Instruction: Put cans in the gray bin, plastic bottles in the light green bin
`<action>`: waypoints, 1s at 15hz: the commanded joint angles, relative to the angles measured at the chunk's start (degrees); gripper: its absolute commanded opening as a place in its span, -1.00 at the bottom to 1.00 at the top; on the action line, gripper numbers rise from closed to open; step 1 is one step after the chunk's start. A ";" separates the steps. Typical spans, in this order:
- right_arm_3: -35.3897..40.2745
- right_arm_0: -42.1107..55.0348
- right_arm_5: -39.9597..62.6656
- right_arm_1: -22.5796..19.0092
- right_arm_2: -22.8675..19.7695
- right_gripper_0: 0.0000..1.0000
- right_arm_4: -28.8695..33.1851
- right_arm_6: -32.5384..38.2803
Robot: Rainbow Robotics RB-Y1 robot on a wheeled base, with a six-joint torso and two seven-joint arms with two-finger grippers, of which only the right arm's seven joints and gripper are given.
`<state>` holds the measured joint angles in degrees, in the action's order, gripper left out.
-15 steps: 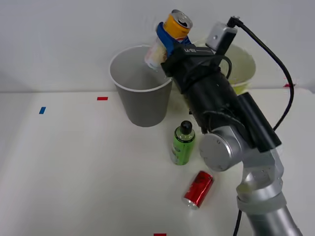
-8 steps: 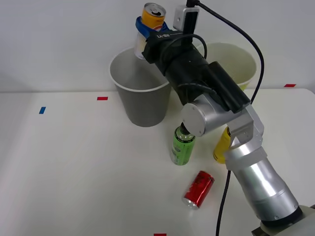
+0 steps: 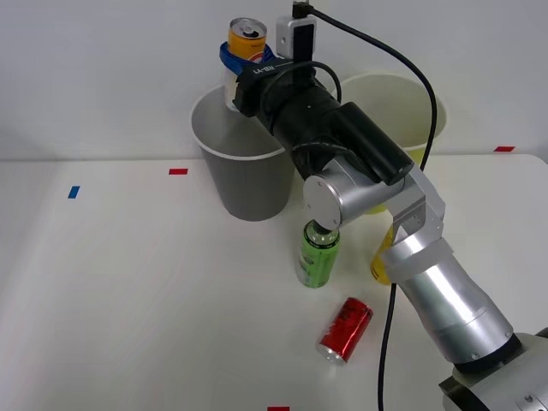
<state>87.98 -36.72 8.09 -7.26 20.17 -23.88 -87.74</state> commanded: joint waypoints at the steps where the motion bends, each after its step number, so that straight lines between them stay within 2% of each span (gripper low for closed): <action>1: 0.00 -0.02 0.00 -0.03 0.13 -0.78 -0.03 0.11; 2: 0.00 0.07 0.00 0.06 0.13 0.13 -0.20 0.29; 3: 0.00 -0.02 0.00 0.41 0.04 0.72 -0.47 0.64; 4: 0.00 0.25 0.00 0.58 0.04 0.87 -0.55 0.73; 5: 0.00 0.25 -0.09 0.76 0.04 0.98 -0.55 0.91; 6: 0.00 0.25 -0.35 0.94 0.04 1.00 -0.73 1.08; 15: 0.00 0.25 -0.97 1.55 0.04 1.00 -0.47 0.99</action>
<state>87.97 -36.47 7.30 -5.75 20.22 -24.41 -86.61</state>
